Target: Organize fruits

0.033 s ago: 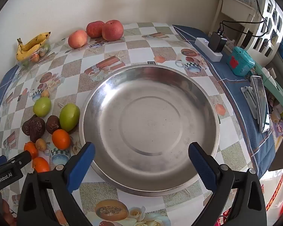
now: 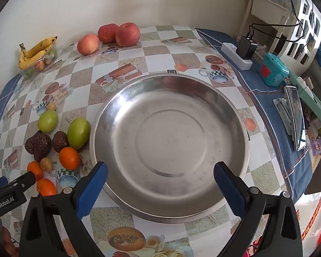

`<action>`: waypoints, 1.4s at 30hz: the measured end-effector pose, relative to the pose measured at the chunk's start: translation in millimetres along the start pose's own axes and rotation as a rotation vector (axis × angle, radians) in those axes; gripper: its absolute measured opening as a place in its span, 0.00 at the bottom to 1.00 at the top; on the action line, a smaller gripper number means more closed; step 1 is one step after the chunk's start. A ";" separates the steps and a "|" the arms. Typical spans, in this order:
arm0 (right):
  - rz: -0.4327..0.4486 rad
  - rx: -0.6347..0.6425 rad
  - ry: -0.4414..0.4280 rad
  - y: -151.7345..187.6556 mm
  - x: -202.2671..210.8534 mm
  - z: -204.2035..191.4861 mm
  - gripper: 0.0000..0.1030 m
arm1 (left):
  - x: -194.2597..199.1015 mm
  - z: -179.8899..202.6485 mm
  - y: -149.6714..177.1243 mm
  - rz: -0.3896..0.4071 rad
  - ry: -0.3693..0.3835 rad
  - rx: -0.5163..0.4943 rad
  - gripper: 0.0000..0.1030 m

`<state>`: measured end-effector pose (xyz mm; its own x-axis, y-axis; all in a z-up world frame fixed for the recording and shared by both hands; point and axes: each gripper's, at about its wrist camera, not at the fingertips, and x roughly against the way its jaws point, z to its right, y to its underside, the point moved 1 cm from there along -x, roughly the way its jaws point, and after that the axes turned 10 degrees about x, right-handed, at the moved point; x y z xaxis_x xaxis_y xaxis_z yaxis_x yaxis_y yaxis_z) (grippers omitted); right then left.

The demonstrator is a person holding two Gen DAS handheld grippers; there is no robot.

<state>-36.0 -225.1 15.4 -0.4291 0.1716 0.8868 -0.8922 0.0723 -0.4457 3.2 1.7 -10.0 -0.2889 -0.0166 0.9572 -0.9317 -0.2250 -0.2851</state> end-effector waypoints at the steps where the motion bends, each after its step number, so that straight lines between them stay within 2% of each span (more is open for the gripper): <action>1: -0.001 -0.001 -0.006 0.1 0.0 0.1 0.96 | 1.4 3.8 0.2 -0.003 0.001 0.003 1.00; 42: -0.004 -0.001 -0.012 0.6 -1.2 -3.3 0.96 | 1.5 4.8 2.6 0.009 -0.007 -0.033 1.00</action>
<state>-35.6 -222.1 13.7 -0.4273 0.1598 0.8899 -0.8938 0.0740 -0.4424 1.5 -3.6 -9.0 -0.2962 -0.0254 0.9548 -0.9357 -0.1931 -0.2954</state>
